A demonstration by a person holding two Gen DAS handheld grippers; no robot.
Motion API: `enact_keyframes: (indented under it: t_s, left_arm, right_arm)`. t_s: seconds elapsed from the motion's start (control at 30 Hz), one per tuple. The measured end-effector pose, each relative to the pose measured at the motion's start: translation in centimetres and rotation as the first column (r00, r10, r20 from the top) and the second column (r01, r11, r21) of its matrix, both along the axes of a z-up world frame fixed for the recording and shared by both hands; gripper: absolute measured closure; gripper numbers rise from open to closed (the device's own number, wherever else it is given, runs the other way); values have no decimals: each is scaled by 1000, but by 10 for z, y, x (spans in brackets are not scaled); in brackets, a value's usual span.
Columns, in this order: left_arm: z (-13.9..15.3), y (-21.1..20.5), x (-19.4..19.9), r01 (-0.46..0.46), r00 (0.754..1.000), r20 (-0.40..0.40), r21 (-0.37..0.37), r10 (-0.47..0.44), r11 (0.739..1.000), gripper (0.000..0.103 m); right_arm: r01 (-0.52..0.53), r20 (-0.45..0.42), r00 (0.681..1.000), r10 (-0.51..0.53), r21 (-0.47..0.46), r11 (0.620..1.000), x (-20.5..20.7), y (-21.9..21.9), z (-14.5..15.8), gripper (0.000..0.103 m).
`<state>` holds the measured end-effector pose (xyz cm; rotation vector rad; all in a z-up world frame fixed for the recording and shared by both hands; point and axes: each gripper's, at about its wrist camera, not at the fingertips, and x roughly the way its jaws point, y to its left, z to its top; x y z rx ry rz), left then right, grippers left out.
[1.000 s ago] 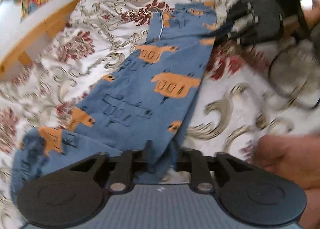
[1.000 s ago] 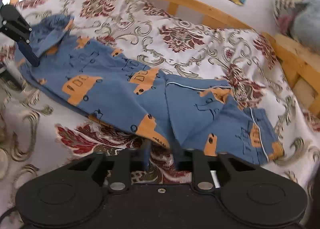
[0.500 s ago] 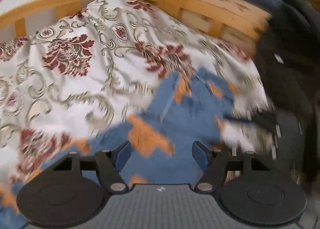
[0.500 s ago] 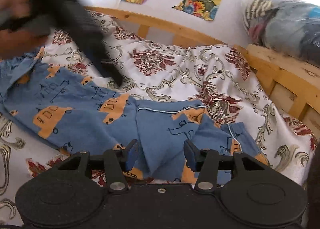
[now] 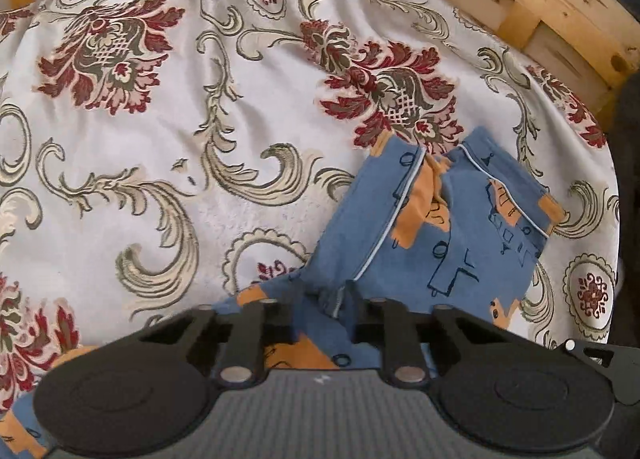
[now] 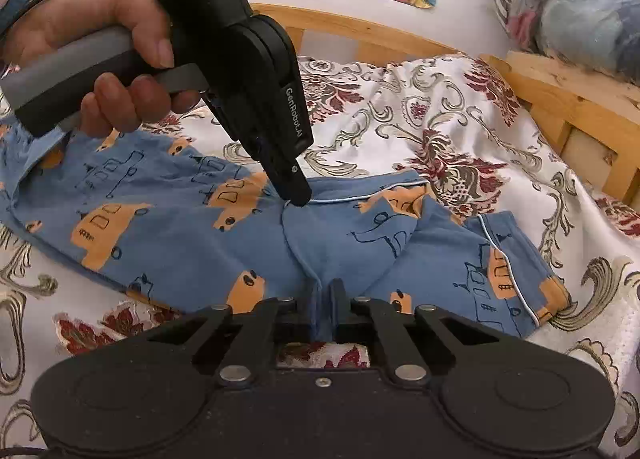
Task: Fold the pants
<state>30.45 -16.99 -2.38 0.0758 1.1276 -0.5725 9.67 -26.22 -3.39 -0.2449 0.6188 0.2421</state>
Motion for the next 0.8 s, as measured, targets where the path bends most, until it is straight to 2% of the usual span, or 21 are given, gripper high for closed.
enact_keyframes:
  t_s: [0.13, 0.23, 0.33, 0.5, 0.6, 0.73, 0.8]
  left_arm:
    - [11, -10, -6, -9, 999, 36, 9, 8, 1000, 99]
    - [28, -19, -12, -9, 998, 64, -14, 10, 1000, 100]
    - [51, -35, -22, 37, 989, 142, -5, -36, 999, 100]
    - [71, -77, -33, 180, 973, 162, -91, -164, 979, 103]
    - [60, -113, -38, 277, 952, 151, -57, -266, 959, 103]
    - [59, -117, -39, 276, 955, 142, -102, -260, 956, 102]
    - [61, -99, -40, 239, 961, 161, -89, -223, 967, 94]
  right_arm:
    - [32, -18, 999, -31, 43, 999, -3, -3, 7, 97]
    - [59, -38, 998, -56, 92, 994, -6, -8, 12, 97]
    - [109, -86, 992, -96, 161, 981, -9, -19, 16, 97]
    - [184, -137, 978, -158, 207, 961, -11, -36, 14, 84]
    - [194, -127, 977, -169, 218, 957, -10, -42, 13, 74]
    - [178, -68, 983, -169, 177, 968, -11, -39, 16, 62]
    - [155, -42, 988, -150, 158, 975, -11, -32, 17, 56]
